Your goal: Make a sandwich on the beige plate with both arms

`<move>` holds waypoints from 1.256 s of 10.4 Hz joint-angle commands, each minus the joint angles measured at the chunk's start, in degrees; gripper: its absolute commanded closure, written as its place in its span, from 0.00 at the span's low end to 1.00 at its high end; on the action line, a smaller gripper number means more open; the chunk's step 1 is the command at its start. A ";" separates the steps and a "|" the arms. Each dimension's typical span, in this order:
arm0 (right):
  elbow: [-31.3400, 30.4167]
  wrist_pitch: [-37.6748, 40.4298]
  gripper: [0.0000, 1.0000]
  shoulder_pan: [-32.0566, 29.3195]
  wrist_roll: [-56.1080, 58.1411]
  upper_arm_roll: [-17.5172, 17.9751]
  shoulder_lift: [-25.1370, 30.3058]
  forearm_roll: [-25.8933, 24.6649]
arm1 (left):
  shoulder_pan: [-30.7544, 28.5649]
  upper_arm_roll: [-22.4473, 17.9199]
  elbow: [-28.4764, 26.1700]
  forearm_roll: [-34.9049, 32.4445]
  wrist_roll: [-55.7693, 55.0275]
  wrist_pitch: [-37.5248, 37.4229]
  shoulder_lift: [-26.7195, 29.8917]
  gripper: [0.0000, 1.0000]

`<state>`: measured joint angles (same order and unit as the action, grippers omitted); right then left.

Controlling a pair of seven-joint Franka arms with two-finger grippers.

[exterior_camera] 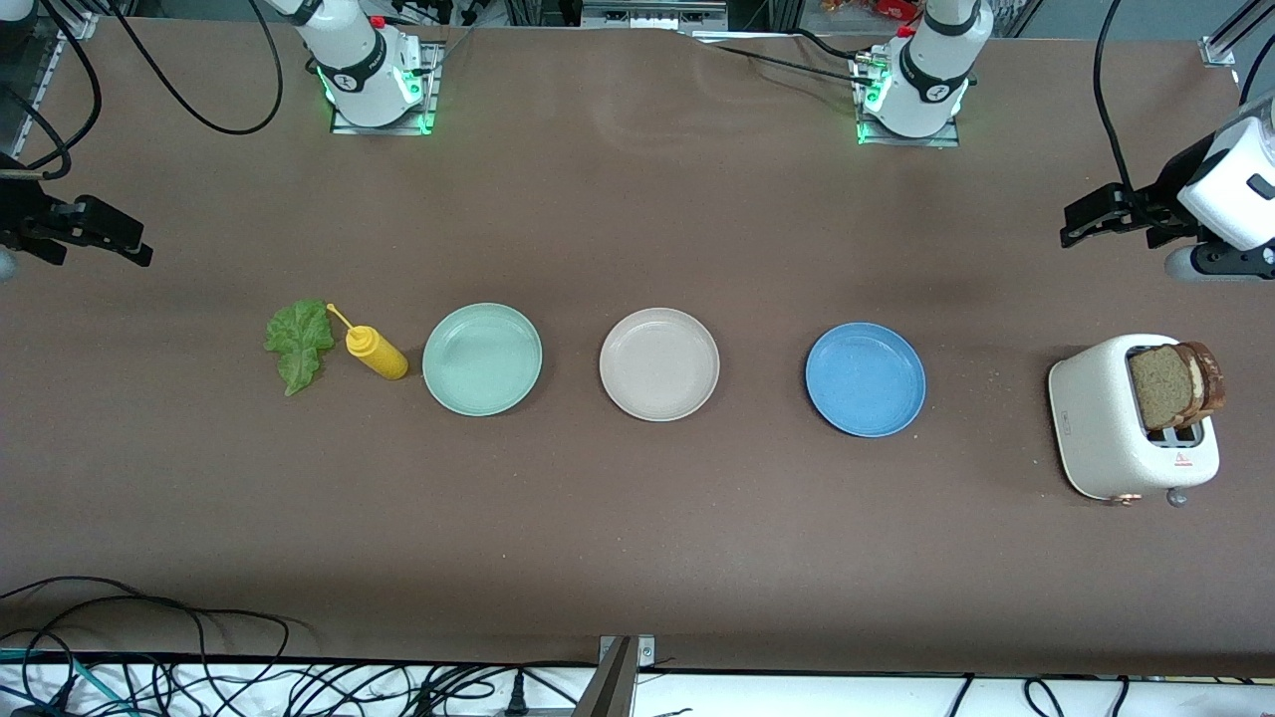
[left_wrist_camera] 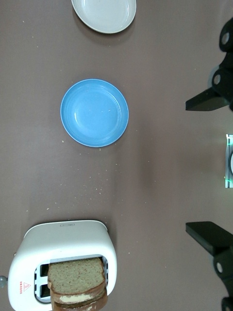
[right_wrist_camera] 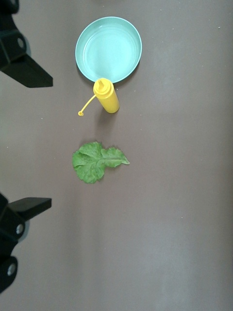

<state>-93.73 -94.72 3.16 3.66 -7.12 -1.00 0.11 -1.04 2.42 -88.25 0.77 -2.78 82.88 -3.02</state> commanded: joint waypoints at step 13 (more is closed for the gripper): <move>0.56 0.24 0.00 0.09 -0.14 0.18 0.03 0.77 | -0.90 0.13 1.94 -1.47 1.20 0.18 -1.73 0.00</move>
<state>-93.73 -94.74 3.22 3.66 -7.00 -1.00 0.12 -1.59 2.32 -88.15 0.69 -2.78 83.29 -3.80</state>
